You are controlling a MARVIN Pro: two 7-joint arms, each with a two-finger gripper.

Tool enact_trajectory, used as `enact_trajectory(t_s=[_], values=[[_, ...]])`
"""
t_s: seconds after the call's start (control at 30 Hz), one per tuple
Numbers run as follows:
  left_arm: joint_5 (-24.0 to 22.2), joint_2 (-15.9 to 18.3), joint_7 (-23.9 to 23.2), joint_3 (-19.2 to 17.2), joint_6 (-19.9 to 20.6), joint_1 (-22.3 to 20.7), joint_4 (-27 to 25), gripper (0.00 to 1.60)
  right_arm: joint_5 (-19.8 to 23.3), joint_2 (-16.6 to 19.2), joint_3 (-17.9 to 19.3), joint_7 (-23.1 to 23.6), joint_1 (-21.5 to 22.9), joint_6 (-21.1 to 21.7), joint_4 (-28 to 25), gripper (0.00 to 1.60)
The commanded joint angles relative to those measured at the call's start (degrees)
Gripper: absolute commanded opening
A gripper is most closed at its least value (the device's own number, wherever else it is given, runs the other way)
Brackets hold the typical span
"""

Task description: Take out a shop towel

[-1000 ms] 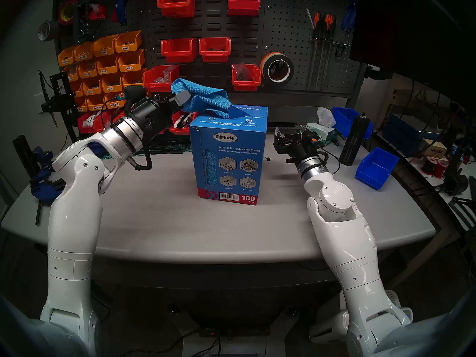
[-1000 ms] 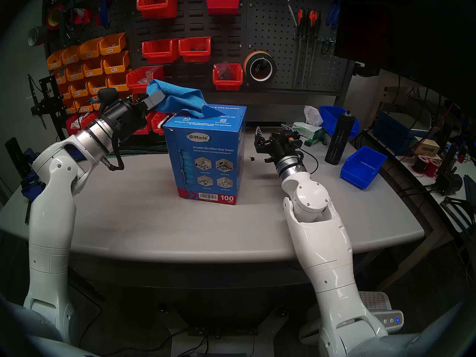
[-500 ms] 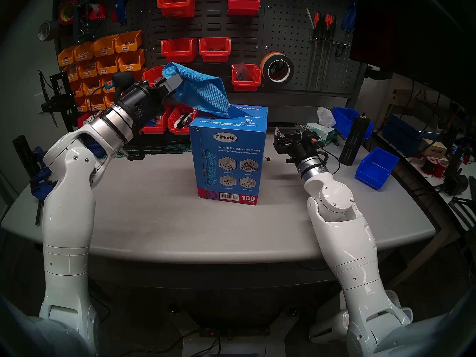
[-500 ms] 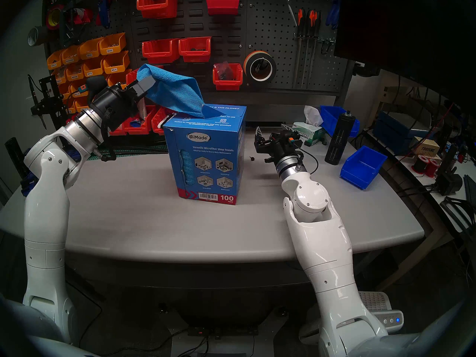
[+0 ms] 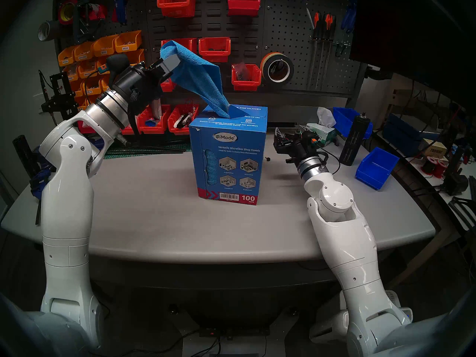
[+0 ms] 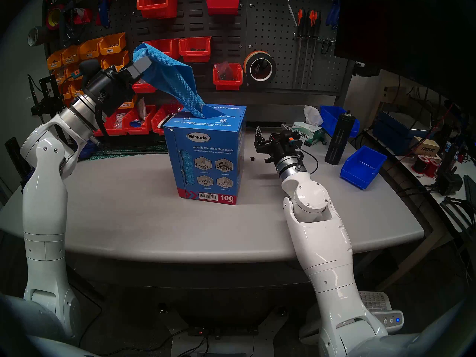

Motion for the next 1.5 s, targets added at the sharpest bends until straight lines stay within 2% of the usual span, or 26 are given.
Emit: enact_trajectory(t_s=[0.0, 0.63, 1.03, 1.47], values=[[-1.2, -0.2, 0.0, -0.9, -1.1, -6.4, -0.3, 0.00, 0.0, -0.1, 0.1, 0.1, 1.5, -0.5, -2.0, 1.60], [-2.3, 0.6, 0.2, -1.1, -1.9, -13.7, 3.7, 0.00, 0.0, 0.0, 0.1, 0.1, 1.5, -0.5, -2.0, 1.60], [-2.5, 0.4, 0.1, -0.8, -2.0, -15.1, 4.7, 0.00, 0.0, 0.0, 0.1, 0.1, 1.5, -0.4, -2.1, 1.60], [-2.6, 0.1, -0.1, -1.1, -1.9, -14.1, 4.6, 0.00, 0.0, 0.0, 0.1, 0.1, 1.5, -0.4, -2.1, 1.60]])
